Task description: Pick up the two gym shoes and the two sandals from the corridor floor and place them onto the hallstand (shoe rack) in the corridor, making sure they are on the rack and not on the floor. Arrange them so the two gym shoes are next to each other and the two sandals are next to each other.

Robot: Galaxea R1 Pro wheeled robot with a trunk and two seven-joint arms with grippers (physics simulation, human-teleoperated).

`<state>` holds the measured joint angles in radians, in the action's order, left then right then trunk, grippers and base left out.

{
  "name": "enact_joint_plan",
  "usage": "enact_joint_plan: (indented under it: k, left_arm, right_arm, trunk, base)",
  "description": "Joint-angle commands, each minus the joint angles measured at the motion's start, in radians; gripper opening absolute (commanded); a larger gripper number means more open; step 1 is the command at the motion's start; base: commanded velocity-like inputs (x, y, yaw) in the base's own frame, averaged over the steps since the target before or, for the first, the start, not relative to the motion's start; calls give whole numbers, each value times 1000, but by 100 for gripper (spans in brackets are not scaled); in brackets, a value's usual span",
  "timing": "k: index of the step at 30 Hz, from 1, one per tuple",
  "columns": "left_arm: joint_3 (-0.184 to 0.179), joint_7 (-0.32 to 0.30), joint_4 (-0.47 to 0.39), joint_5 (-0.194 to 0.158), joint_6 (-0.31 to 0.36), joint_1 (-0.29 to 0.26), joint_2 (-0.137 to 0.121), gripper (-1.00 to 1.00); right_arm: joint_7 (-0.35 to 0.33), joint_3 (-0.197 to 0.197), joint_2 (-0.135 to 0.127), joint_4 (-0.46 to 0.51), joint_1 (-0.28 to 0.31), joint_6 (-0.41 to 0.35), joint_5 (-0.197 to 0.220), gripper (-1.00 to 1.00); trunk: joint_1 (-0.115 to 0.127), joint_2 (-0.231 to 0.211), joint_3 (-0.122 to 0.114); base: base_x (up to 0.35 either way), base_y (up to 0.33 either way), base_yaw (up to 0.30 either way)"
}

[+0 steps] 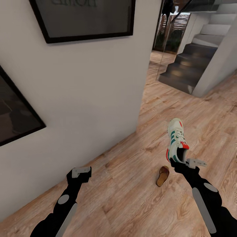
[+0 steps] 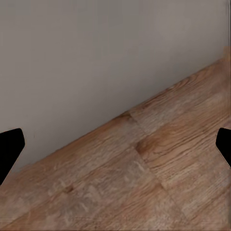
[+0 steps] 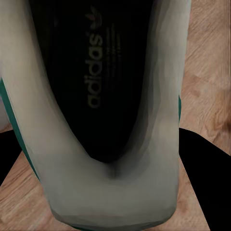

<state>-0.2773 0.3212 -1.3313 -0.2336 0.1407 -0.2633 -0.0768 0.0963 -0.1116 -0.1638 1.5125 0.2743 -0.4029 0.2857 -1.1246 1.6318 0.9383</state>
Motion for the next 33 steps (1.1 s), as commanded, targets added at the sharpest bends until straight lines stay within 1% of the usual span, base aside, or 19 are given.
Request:
enact_joint_plan:
  k: [1, 22, 33]
  left_arm:
    - [-3, 9, -2, -7, 3, -1, -1, 100]
    - [-5, 10, 0, -7, 3, -1, -1, 100]
    - [-5, 10, 0, -7, 3, 1, -1, 100]
  right_arm:
    - [8, 1, 0, 2, 1, -4, 10, -100]
    - [8, 0, 0, 2, 1, -5, 10, -100]
    - [8, 1, 0, 2, 1, -5, 10, -100]
  trunk:
    - [0, 0, 0]
    - [0, 0, -25]
    - [0, 0, -38]
  base:
    - [121, 100, -237]
    - [118, 99, -237]
    - [13, 12, -237]
